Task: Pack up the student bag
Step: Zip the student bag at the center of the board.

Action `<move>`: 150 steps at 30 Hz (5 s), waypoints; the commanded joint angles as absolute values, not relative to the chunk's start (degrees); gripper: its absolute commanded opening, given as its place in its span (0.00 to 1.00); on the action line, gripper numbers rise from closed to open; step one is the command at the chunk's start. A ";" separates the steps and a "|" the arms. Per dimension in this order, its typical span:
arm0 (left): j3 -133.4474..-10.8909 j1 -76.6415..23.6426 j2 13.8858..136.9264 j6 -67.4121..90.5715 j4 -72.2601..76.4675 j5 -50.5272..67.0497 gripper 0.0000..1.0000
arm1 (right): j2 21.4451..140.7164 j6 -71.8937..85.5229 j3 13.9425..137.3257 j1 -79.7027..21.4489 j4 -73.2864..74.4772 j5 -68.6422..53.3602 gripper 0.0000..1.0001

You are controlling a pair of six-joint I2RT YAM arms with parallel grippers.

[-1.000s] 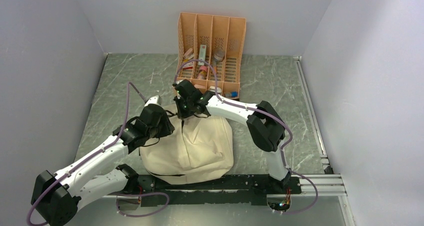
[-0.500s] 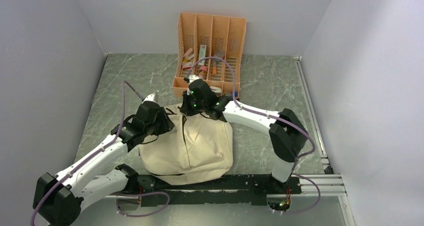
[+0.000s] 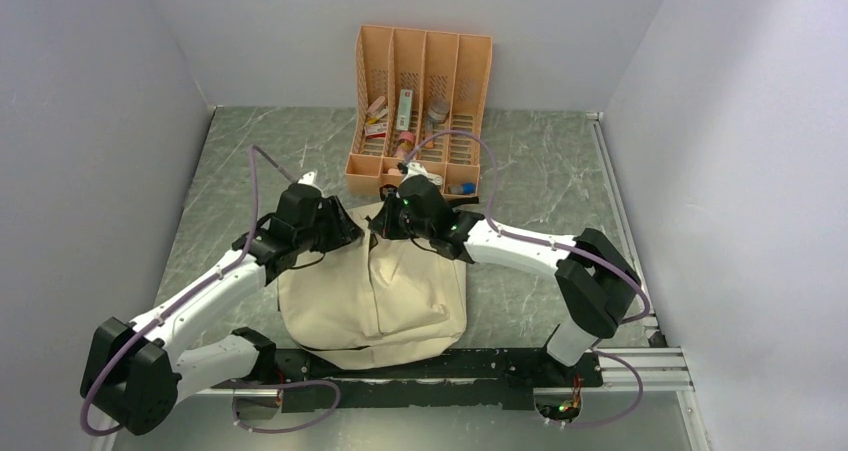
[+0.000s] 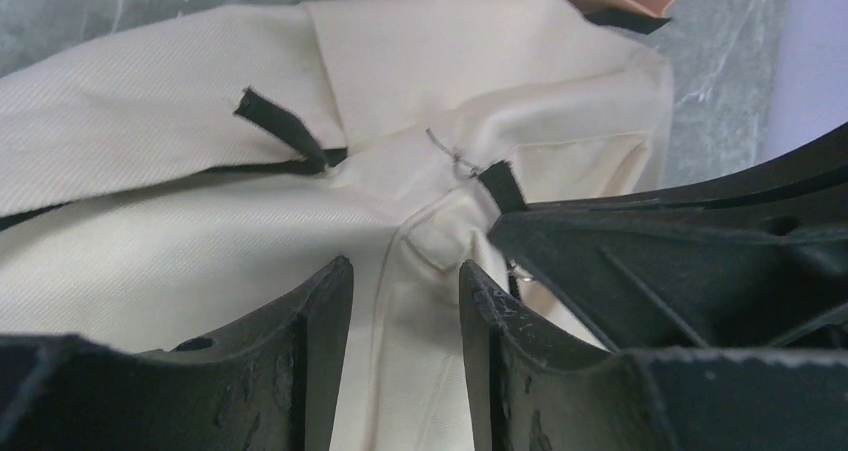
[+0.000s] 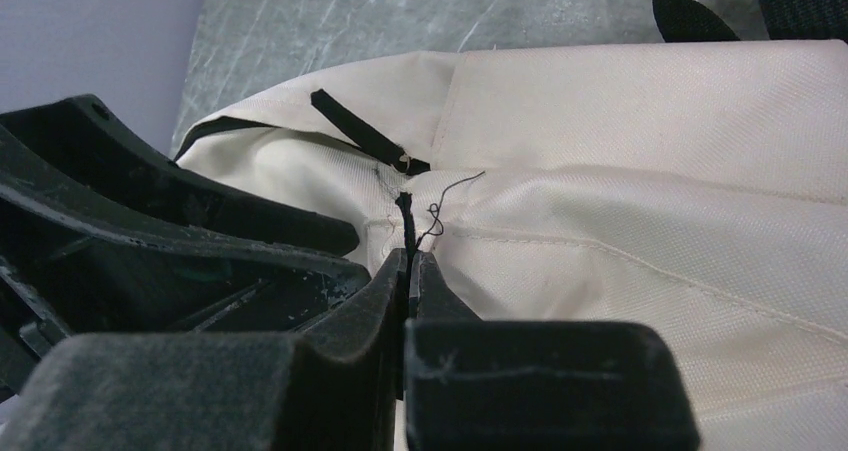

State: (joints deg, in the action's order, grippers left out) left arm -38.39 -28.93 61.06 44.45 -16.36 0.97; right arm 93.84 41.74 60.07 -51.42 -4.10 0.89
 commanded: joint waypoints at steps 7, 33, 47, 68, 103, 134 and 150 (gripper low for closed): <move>-42.63 -27.24 64.56 44.94 -12.00 0.73 0.45 | 89.96 43.96 57.70 -51.37 -7.87 1.69 0.00; -34.96 -24.99 72.17 42.92 -4.83 0.79 0.42 | 83.48 41.20 52.37 -55.82 -4.17 1.10 0.00; -33.44 -23.43 75.09 41.23 -2.16 1.84 0.41 | 84.60 42.61 50.56 -60.68 -3.16 5.14 0.04; -37.10 -22.76 73.45 31.57 2.77 16.60 0.42 | 86.81 36.58 53.96 -58.15 -7.01 11.51 0.08; -40.17 -24.99 69.61 43.48 6.41 23.05 0.52 | 84.33 35.54 50.17 -56.08 -11.63 8.79 0.00; -38.06 -29.00 69.92 43.07 6.32 21.36 0.05 | 83.80 35.65 49.49 -56.13 -12.36 10.06 0.00; -41.02 -29.00 68.85 38.97 7.82 23.56 0.05 | 80.87 34.46 45.12 -49.61 -17.94 -1.44 0.38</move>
